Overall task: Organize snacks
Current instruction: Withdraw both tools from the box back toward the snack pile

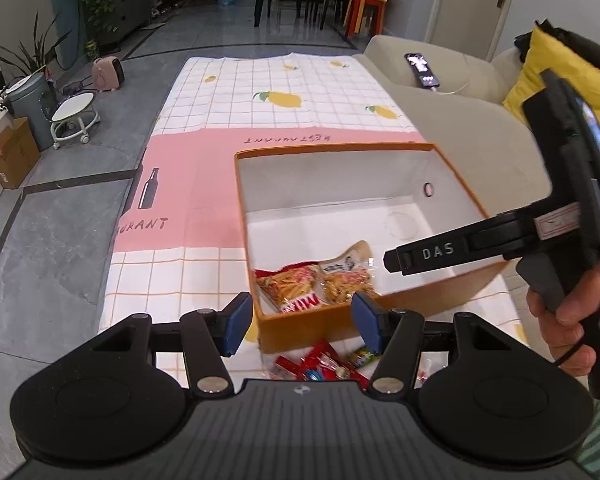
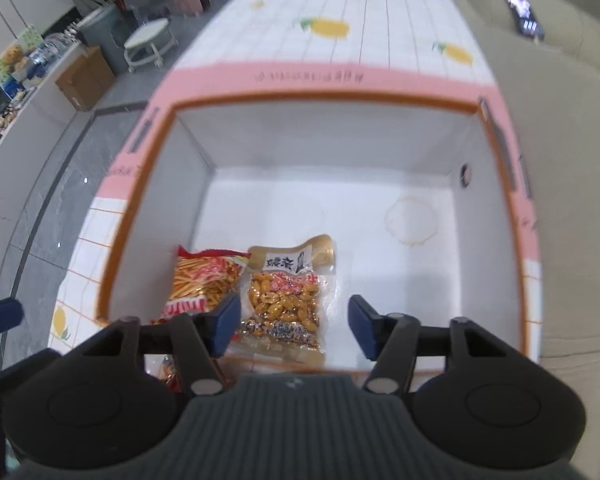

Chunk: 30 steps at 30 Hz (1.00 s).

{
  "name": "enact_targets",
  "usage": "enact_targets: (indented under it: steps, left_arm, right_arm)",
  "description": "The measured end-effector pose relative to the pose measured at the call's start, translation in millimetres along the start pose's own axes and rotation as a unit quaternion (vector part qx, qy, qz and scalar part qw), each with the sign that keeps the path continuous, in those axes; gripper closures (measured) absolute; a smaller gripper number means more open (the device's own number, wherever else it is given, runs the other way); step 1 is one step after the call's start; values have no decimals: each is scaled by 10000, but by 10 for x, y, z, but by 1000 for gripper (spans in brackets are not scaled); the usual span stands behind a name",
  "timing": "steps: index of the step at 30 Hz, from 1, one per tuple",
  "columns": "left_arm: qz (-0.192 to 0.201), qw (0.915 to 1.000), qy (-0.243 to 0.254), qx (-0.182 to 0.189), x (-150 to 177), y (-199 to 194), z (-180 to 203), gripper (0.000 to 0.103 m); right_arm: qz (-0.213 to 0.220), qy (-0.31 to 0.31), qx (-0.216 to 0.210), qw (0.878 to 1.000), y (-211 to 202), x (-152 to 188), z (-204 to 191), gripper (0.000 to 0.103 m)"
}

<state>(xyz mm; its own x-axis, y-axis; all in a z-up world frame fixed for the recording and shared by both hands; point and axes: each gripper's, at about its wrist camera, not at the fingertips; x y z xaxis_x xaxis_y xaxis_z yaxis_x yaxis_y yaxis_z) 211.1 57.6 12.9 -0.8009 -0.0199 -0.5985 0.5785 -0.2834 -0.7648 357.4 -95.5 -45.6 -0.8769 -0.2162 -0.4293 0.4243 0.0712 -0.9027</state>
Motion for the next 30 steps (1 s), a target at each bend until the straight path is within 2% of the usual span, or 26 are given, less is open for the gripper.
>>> enact_targets:
  steps: [5,14,16,20,22,25,30]
  left_arm:
    - [13,10000,-72,48,168,-158,68,36]
    - [-13,9993,-361,114,566,-352,68,36]
    - [4,9990,-415,150,658,-380,66,36]
    - [181,9969,-748,178,826,-455,23,36]
    - [172,9966,-757,262,891,-457,38,36]
    - [29,9975,-657,266,990,-398,86,36]
    - [-657,9966,-397,289,1167,-154,165,36]
  right_arm:
    - [291,104,-18,9995,-378,289,90,35]
    - [652,492,-139,9966,-791,956,178,23]
    - [739,589,-199,9953,-844,1129,207,19]
    - [807,922,-219,9922,-861,1504,270,19]
    - [873,1011,-185,9909,-850,1682,281,19]
    - [980,1186,-153,9880,-838,1936,297,19]
    - [955,1065,-119,9896,-750,2192,250,19]
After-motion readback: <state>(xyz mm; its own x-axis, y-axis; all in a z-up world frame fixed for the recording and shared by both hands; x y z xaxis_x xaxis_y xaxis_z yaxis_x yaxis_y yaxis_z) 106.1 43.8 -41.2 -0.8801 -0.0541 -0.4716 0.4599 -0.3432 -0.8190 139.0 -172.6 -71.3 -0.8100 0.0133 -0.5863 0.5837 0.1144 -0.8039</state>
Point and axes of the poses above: each gripper's, at about its wrist camera, not at the fingertips, and y roughly the way its jaws point, z to its right, x to its underside, and after that the axes turned 12 degrees about x, right-handed
